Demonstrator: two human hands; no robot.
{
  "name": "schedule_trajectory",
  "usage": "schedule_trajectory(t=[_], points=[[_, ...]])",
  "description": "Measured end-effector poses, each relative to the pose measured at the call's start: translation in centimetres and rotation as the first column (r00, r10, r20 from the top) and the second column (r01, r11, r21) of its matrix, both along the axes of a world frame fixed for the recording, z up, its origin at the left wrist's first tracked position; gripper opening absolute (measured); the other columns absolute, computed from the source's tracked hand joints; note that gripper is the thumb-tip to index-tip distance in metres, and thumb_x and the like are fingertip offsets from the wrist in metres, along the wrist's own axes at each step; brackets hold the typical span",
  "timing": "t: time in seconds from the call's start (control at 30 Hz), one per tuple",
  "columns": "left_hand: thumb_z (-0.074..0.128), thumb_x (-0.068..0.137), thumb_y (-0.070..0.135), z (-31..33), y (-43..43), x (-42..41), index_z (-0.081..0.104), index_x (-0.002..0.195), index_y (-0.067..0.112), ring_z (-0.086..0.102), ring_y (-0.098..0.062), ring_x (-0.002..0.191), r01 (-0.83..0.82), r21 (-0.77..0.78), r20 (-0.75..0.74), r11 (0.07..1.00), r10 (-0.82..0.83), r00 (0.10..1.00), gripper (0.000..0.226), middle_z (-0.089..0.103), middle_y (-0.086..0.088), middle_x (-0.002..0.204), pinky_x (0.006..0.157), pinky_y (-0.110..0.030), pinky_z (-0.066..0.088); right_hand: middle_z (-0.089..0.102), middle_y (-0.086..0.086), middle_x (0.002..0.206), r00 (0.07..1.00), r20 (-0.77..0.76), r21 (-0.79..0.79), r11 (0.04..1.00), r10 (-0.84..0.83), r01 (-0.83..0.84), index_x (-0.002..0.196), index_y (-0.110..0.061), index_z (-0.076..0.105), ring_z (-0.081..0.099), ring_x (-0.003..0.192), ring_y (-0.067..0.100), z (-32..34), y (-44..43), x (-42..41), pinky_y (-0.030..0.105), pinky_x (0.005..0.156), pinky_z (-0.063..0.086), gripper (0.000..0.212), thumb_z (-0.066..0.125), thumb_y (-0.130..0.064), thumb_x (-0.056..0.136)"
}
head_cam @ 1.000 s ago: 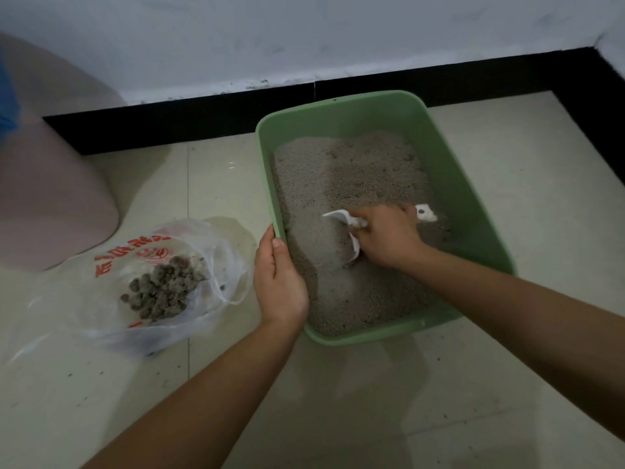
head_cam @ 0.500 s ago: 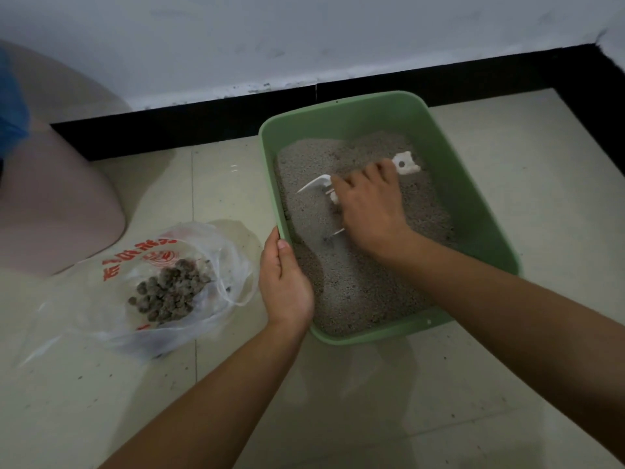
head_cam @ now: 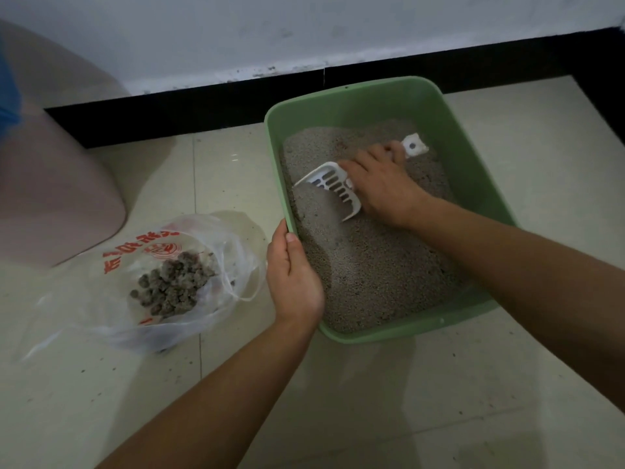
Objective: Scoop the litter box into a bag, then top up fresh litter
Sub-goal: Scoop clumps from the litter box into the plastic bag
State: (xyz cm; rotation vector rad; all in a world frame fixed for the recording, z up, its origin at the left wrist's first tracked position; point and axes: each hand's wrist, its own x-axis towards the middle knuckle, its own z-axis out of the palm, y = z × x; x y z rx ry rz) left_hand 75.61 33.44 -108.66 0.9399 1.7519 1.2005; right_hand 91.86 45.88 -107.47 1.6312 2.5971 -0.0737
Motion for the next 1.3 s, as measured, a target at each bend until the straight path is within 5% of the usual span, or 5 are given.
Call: schedule_trajectory(t=[0.37, 0.63, 0.83, 1.13, 1.3], points=[[0.034, 0.105, 0.026, 0.2, 0.1, 0.0, 0.046, 0.141, 0.019, 0.043, -0.005, 0.125, -0.039, -0.011, 0.038, 0.999, 0.039, 0.999, 0.039, 0.05, 0.01, 0.135, 0.104, -0.02, 0.03, 0.058, 0.006, 0.121, 0.949, -0.316, -0.081, 0.997, -0.01, -0.016, 0.134, -0.012, 0.055, 0.045, 0.114, 0.024, -1.1, -7.9, 3.5, 0.042, 0.096, 0.021, 0.049, 0.033, -0.034, 0.096], [0.034, 0.105, 0.023, 0.5, 0.2, 0.1, 0.045, 0.142, 0.017, 0.041, -0.009, 0.131, -0.045, -0.019, 0.027, 0.999, 0.046, 0.999, 0.039, 0.047, 0.002, 0.144, 0.107, -0.02, 0.028, 0.062, 0.001, 0.118, 0.837, -0.473, -0.325, 0.938, -0.273, 0.123, 0.131, -0.02, 0.059, 0.052, 0.112, 0.023, -0.8, -10.5, 4.2, 0.044, 0.097, 0.036, 0.047, 0.039, -0.043, 0.096], [0.033, 0.105, 0.024, 0.8, -0.1, 0.2, 0.043, 0.143, 0.018, 0.038, -0.003, 0.126, -0.025, -0.018, 0.02, 1.0, 0.025, 0.999, 0.04, 0.046, 0.004, 0.144, 0.104, -0.017, 0.025, 0.062, -0.001, 0.108, 0.7, -0.611, -0.282, 0.928, -0.37, 0.244, 0.132, -0.019, 0.06, 0.057, 0.097, 0.015, 2.5, -8.3, 5.2, 0.028, 0.084, 0.047, 0.032, 0.049, -0.028, 0.103], [0.033, 0.105, 0.024, 0.7, 0.0, 0.1, 0.044, 0.142, 0.016, 0.041, -0.012, 0.132, -0.023, -0.015, 0.021, 1.0, 0.023, 1.0, 0.04, 0.048, 0.001, 0.143, 0.111, -0.024, 0.029, 0.063, 0.0, 0.106, 0.69, -0.6, -0.149, 0.904, -0.405, 0.401, 0.129, -0.027, 0.06, 0.058, 0.104, 0.026, 2.8, -7.2, 6.7, 0.051, 0.099, 0.041, 0.036, 0.043, -0.041, 0.1], [0.032, 0.105, 0.025, 0.9, 0.0, 0.1, 0.042, 0.144, 0.018, 0.04, -0.009, 0.132, -0.013, -0.021, 0.02, 1.0, 0.014, 1.0, 0.04, 0.046, 0.004, 0.144, 0.106, -0.019, 0.027, 0.054, -0.006, 0.101, 0.706, -0.603, -0.095, 0.912, -0.372, 0.4, 0.13, -0.024, 0.06, 0.053, 0.104, 0.024, 3.1, -7.1, 6.3, 0.045, 0.099, 0.036, 0.032, 0.046, -0.032, 0.103]])
